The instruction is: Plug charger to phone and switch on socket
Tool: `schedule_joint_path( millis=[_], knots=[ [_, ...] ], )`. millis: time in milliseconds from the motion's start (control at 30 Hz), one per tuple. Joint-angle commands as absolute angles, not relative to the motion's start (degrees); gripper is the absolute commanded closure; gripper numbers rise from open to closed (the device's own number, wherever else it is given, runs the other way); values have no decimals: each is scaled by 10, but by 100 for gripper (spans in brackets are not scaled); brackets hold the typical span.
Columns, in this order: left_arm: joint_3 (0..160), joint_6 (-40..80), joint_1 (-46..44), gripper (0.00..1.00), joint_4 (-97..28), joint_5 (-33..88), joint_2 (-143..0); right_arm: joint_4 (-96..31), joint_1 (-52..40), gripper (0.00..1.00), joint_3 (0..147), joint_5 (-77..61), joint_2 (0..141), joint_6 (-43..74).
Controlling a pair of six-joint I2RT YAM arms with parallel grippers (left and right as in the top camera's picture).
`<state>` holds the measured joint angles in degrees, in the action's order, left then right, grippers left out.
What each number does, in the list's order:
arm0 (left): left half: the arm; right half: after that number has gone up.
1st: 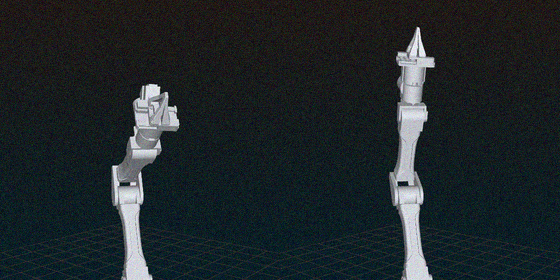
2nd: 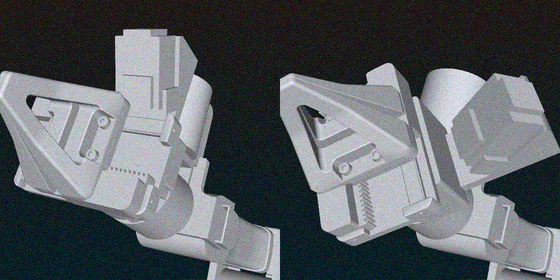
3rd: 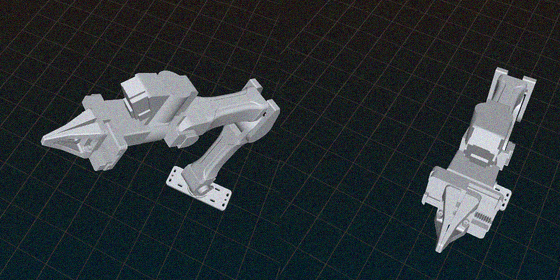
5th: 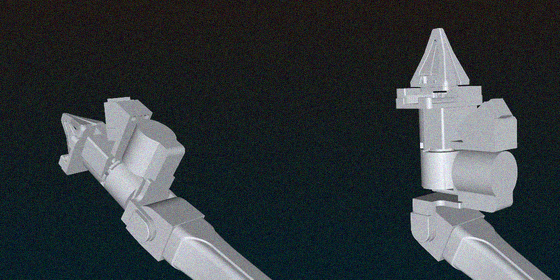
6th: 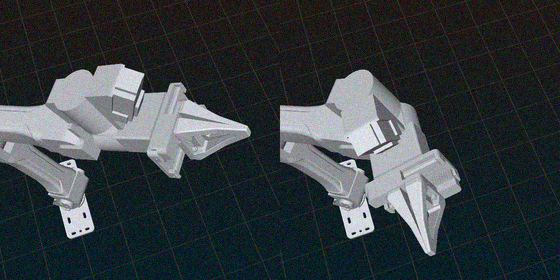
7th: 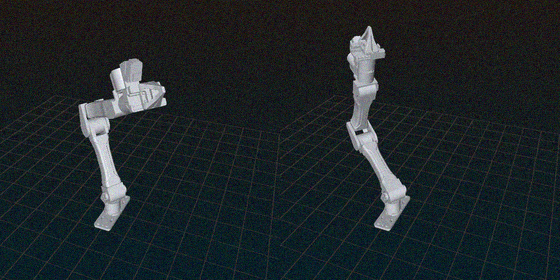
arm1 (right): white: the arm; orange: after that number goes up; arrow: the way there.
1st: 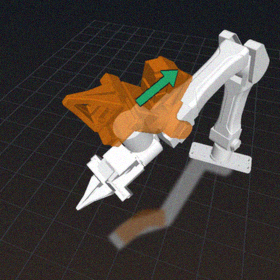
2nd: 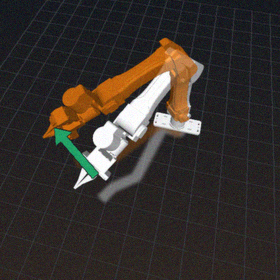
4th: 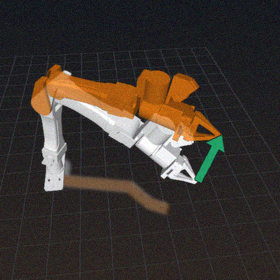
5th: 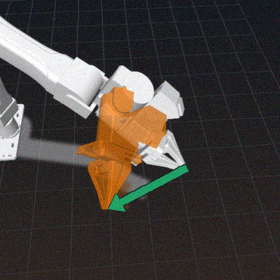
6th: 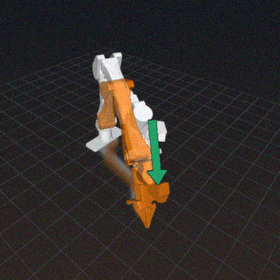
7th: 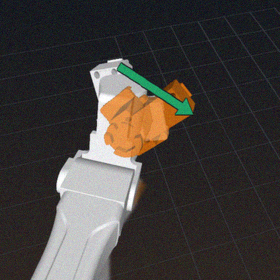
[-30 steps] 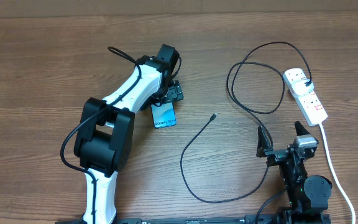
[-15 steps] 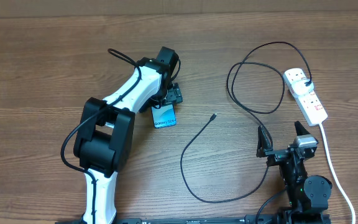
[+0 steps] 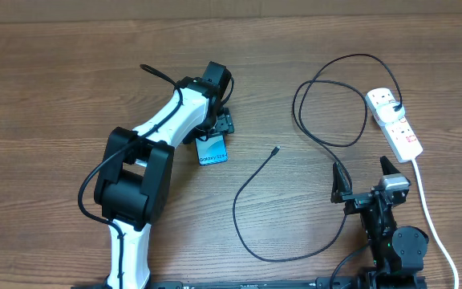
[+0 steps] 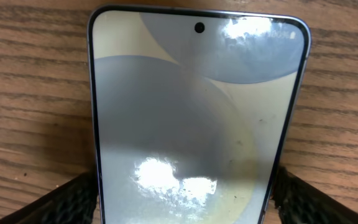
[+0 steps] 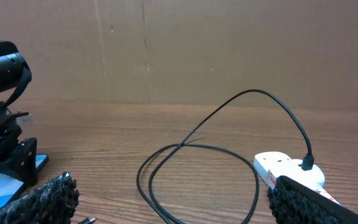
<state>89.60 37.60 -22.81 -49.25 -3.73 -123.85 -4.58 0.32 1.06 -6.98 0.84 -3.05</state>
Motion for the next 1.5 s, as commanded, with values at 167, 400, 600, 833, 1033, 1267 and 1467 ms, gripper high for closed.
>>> schedule_joint_path(
  millis=[167, 400, 600, 833, 1033, 1267, 1467],
  knots=[
    [875, 373, -229, 24, -494, -50, -1254, -44, 0, 0, 5, -62, 2, -33],
    [880, 373, -228, 31, -502, -49, -1254, -44, 0, 0, 5, -62, 2, -33],
    [914, 373, -228, 33, -536, -49, -1254, -44, 0, 0, 5, -62, 2, -33],
    [974, 373, -228, 33, -584, -48, -1254, -44, 0, 0, 5, -62, 2, -33],
    [1028, 373, -226, 32, -624, -17, -1254, -44, 0, 0, 5, -62, 2, -33],
    [1050, 372, -210, 32, -649, 110, -1253, -44, 0, 0, 5, -62, 2, -33],
    [1050, 372, -186, 33, -661, 192, -1253, -44, 0, 0, 5, -62, 2, -33]
  ],
)
